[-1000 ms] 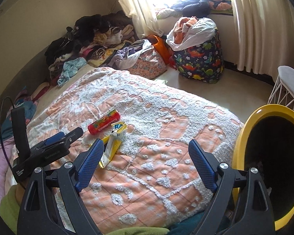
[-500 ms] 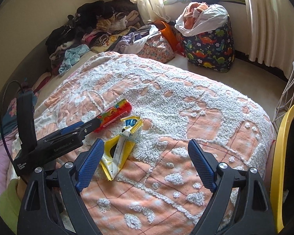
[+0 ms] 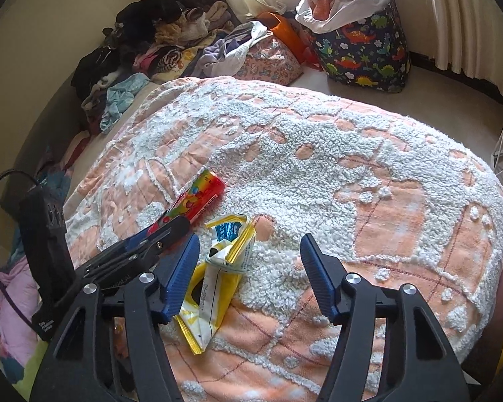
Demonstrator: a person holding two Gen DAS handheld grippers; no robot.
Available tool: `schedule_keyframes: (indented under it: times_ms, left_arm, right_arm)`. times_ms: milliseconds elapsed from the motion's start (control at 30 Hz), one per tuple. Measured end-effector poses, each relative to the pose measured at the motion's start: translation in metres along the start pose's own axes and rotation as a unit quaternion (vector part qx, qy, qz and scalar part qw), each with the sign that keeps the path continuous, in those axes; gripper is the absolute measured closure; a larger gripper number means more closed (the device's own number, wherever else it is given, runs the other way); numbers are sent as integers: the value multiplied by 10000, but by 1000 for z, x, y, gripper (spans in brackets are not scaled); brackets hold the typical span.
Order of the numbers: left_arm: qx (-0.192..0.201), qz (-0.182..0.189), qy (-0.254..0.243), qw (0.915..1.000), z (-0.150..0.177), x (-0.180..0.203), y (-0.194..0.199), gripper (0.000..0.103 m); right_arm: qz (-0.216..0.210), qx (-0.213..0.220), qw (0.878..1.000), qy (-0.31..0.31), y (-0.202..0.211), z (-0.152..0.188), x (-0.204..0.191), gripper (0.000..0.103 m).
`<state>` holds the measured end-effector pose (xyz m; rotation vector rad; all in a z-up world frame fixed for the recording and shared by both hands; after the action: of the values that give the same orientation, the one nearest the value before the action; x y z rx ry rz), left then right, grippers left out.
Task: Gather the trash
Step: 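Grasp the red candy tube with the left gripper while the right grasps the yellow wrapper, then carry the candy tube and yellow wrapper over the yellow bin with both grippers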
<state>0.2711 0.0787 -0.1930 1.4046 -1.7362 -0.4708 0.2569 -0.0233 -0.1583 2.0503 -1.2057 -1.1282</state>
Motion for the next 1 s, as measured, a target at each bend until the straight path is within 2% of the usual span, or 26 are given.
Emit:
schedule_keyframes:
  times_ms: [100,200,300,333,633,1000]
  left_arm:
    - [31,-116,-43,9999,6,-1,7,69]
    - [107,-142,124,9998,14,-7,21,70]
    - [220,-140,271,9993,20,-10,35,70]
    - [252,-143,301,9991,22,-11,38,71]
    - [509,-175,299,9981,22,-2,64,72]
    - [594,78,-126,9981,21,52,73,75]
  right_arm:
    - [-70,-111,9999,-76,-9,0,-1,48]
    - [-105,-225,9997,-78,-18,3,-3,52]
    - [-232,-334,9990,-173,-25,8,-3,63]
    - [-320,-333,9987,-217,-25,9,-4,74]
    - [-339,103,9992,-196,14,14,2,79]
    - [-260,742,9956,-518,85,19,40,79]
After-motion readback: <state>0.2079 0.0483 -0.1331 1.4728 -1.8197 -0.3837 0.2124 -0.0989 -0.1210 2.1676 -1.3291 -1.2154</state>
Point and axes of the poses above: each gripper's, at about its wrist camera, not at the fingertips, and y roughly against the way its jaws point, x to its right, z to its underside, the point moved 9 cm from there along -y, roughly the way its jaws point, and after that the axes turned 4 degrees about y, right-handed, at the moved point
